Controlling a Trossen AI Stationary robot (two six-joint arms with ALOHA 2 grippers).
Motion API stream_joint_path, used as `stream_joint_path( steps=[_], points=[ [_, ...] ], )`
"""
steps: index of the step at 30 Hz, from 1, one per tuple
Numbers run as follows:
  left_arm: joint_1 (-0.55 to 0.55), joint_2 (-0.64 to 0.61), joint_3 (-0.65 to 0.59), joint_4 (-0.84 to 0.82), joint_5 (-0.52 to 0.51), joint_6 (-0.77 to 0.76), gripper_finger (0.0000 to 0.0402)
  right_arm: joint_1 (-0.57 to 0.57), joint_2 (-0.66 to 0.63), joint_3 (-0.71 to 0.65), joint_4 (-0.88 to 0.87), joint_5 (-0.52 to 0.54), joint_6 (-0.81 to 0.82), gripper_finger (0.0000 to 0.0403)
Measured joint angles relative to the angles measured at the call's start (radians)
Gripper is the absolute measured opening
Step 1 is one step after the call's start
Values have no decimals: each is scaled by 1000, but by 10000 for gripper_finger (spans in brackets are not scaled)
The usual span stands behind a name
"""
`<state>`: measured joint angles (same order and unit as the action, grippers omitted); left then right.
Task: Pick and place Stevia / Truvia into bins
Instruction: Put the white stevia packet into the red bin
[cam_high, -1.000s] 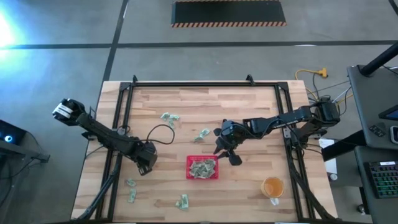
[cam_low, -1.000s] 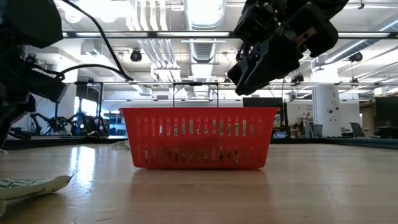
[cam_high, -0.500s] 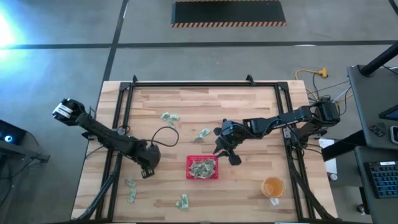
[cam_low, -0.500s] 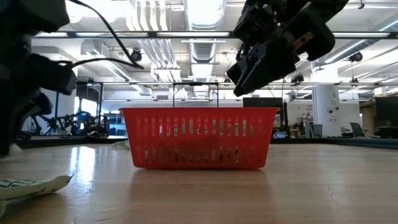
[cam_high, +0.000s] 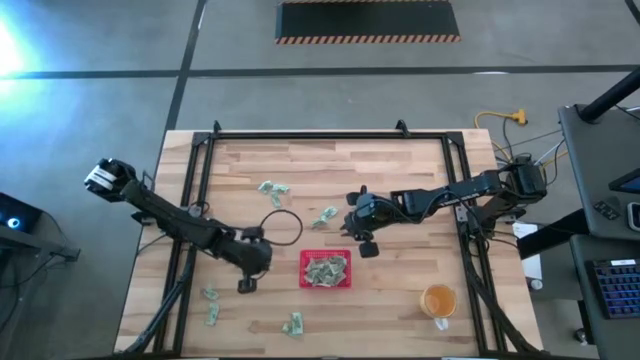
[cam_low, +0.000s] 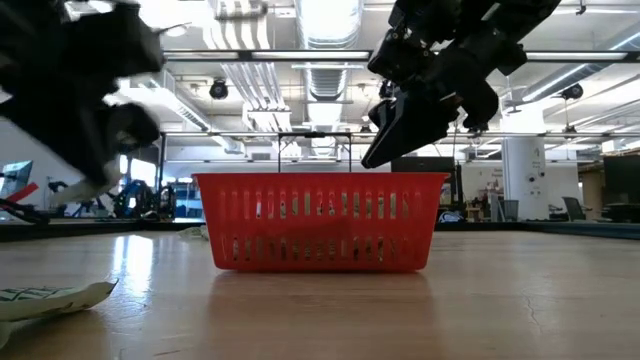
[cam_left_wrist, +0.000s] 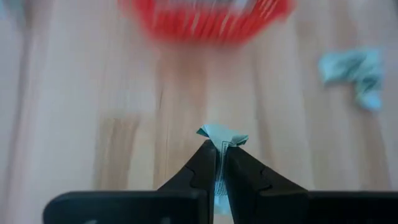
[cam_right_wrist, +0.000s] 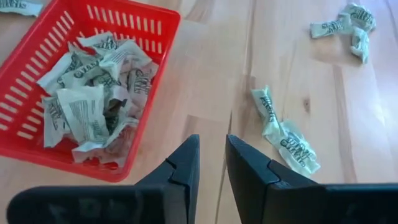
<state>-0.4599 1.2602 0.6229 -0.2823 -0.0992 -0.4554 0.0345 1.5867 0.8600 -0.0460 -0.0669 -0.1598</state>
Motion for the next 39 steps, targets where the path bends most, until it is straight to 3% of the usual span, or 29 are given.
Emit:
stream_joint_path(
  steps=[10,15,24,31,39],
  points=[
    [2,20,-2,466,-112,483,10,0,0,0,0,45,-6,67],
    [28,107,-6,655,-119,617,10,0,-1,0,-1,44,-6,66],
    [88,289,9,767,-119,622,10,0,-1,0,-3,44,-6,75],
    [109,324,24,772,-117,620,12,0,-1,0,-3,44,-6,67],
    [111,320,22,768,-117,619,76,0,-1,0,-3,44,-6,65]
  ],
)
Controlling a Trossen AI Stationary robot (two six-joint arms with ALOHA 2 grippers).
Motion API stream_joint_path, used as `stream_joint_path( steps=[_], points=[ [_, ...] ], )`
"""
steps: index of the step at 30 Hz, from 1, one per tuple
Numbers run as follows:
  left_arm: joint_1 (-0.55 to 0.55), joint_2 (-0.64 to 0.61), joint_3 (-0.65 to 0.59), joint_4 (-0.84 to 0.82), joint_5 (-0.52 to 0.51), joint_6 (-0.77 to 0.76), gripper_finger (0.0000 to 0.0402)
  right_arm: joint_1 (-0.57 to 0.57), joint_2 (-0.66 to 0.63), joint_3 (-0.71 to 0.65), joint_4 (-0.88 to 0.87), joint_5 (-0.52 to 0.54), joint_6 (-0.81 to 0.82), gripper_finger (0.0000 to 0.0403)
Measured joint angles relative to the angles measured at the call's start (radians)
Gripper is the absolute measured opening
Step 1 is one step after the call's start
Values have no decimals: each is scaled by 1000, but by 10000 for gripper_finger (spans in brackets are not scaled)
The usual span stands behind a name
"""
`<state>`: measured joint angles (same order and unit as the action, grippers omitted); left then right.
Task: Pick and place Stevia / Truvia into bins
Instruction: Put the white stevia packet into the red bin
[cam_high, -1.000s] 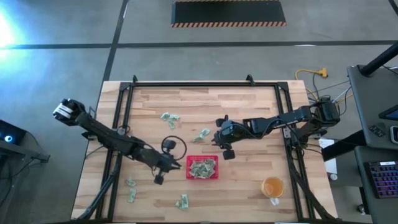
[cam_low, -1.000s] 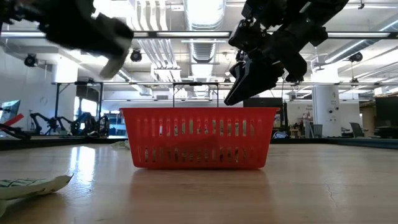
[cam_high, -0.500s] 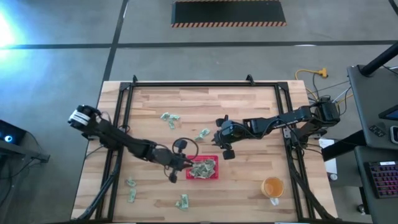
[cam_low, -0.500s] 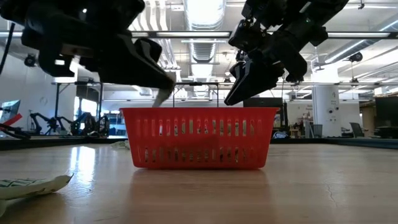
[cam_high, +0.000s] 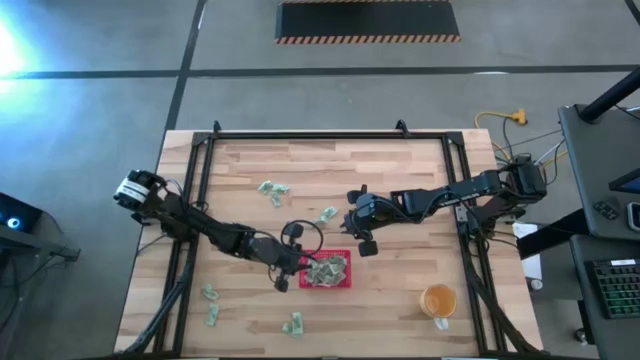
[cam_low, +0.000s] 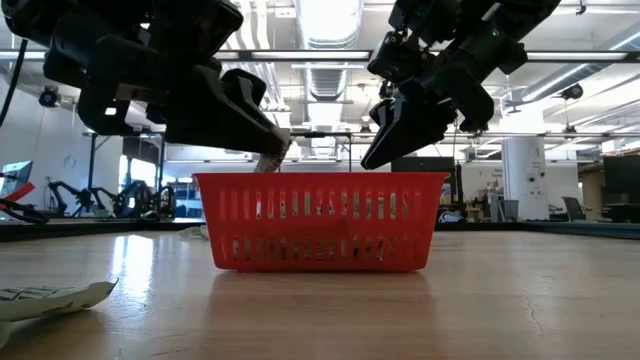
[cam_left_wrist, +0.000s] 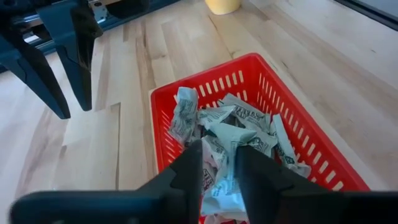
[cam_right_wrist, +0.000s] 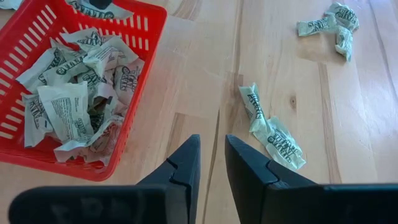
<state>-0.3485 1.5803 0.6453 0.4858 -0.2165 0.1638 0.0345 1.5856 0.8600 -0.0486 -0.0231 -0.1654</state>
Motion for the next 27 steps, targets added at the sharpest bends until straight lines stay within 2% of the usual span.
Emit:
stream_joint_path(
  steps=[5,9,16,21,24,27],
  points=[
    [0,-1,0,0,0,0,117,0,0,0,0,0,0,72],
    [0,-1,0,-18,0,-11,135,0,0,0,1,0,-2,78],
    [24,-6,39,-179,3,-194,139,0,0,0,3,0,-3,86],
    [63,-6,48,-164,102,-271,139,0,0,0,6,0,-3,84],
    [93,-7,48,-170,76,-304,139,0,0,0,6,0,0,79],
    [97,-7,48,-167,81,-269,139,0,0,0,4,0,1,74]
  ],
)
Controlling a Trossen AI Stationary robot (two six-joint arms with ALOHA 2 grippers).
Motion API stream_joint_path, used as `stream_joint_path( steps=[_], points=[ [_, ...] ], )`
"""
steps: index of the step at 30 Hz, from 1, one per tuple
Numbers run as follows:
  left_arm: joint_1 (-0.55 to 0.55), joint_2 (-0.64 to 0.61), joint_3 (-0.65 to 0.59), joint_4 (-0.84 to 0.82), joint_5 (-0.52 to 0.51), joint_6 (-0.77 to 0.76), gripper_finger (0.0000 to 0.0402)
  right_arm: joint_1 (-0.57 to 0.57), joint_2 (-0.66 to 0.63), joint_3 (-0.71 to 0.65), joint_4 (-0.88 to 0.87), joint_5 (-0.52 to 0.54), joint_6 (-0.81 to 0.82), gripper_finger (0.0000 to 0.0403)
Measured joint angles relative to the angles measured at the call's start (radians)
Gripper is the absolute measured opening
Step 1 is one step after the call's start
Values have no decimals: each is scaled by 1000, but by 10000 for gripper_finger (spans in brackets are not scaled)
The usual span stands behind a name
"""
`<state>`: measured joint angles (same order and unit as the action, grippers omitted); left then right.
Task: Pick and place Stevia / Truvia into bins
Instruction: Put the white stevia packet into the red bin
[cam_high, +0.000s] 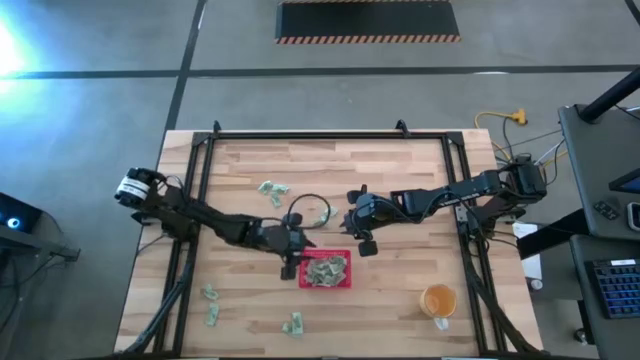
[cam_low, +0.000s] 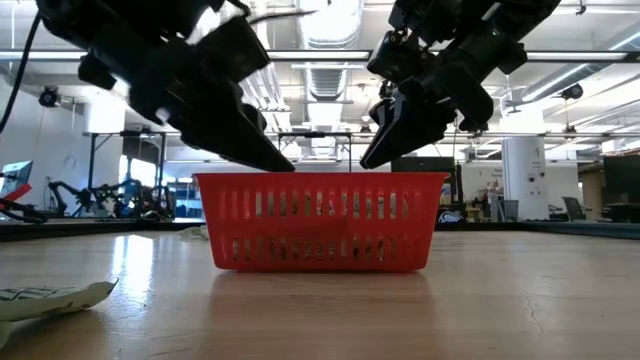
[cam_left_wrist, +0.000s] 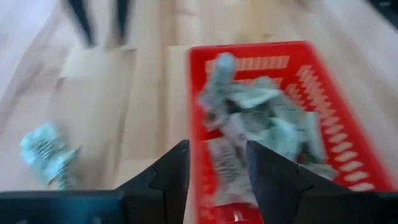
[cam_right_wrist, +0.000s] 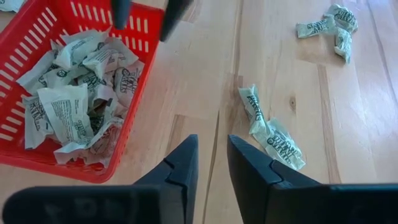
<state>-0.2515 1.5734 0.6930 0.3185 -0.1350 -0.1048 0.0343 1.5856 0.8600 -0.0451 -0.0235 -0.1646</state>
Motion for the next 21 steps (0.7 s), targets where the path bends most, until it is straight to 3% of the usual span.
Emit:
stream_joint_path(
  steps=[5,11,17,21],
  points=[
    [-4,-20,1,-13,11,16,139,0,0,0,-1,0,-1,73],
    [-4,-116,1,-142,-37,15,139,0,0,0,0,0,-23,80],
    [-6,-243,-15,-329,-236,-40,139,-1,0,0,21,9,-69,78],
    [-6,-311,-54,-433,-365,-158,139,-2,0,-4,91,87,-74,69]
  ],
)
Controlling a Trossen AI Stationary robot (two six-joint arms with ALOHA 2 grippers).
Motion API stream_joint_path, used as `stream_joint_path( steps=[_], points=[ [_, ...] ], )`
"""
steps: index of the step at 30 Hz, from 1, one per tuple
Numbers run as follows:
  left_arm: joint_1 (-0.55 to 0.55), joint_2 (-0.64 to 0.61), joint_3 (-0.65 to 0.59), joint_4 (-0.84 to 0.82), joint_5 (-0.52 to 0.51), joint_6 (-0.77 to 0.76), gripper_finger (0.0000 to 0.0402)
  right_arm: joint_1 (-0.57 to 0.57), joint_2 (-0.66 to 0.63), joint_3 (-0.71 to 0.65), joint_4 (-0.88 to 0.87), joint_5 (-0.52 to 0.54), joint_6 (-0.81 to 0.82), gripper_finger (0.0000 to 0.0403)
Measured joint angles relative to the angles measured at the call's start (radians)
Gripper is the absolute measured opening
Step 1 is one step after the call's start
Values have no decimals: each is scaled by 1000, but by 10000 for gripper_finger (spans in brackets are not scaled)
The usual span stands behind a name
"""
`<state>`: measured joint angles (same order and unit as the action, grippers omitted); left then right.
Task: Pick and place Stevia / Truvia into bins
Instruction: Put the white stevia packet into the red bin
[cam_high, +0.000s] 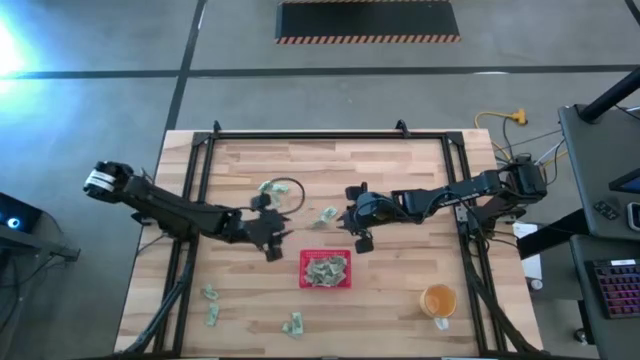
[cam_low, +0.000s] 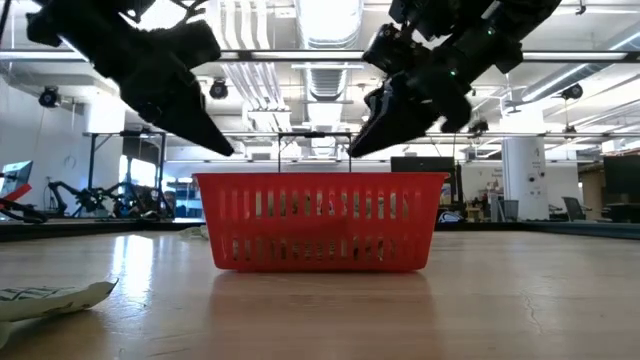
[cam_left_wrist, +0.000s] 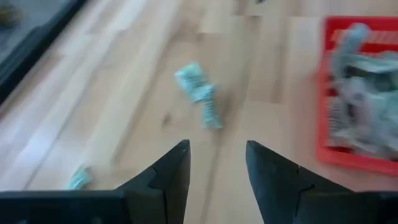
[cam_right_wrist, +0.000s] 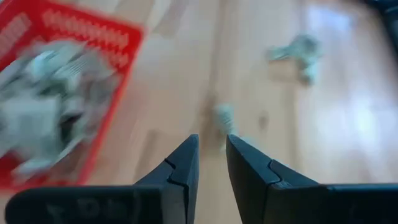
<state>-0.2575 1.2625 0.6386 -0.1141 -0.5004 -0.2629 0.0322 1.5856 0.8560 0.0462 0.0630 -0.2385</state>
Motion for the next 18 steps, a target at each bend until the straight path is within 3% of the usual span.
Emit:
stream_joint_path(
  steps=[10,18],
  points=[
    [-2,-46,-78,-38,-12,-146,139,-25,122,-18,210,4,-24,67],
    [-31,-47,-85,-112,17,-219,139,-105,284,96,214,-149,7,83]
  ],
)
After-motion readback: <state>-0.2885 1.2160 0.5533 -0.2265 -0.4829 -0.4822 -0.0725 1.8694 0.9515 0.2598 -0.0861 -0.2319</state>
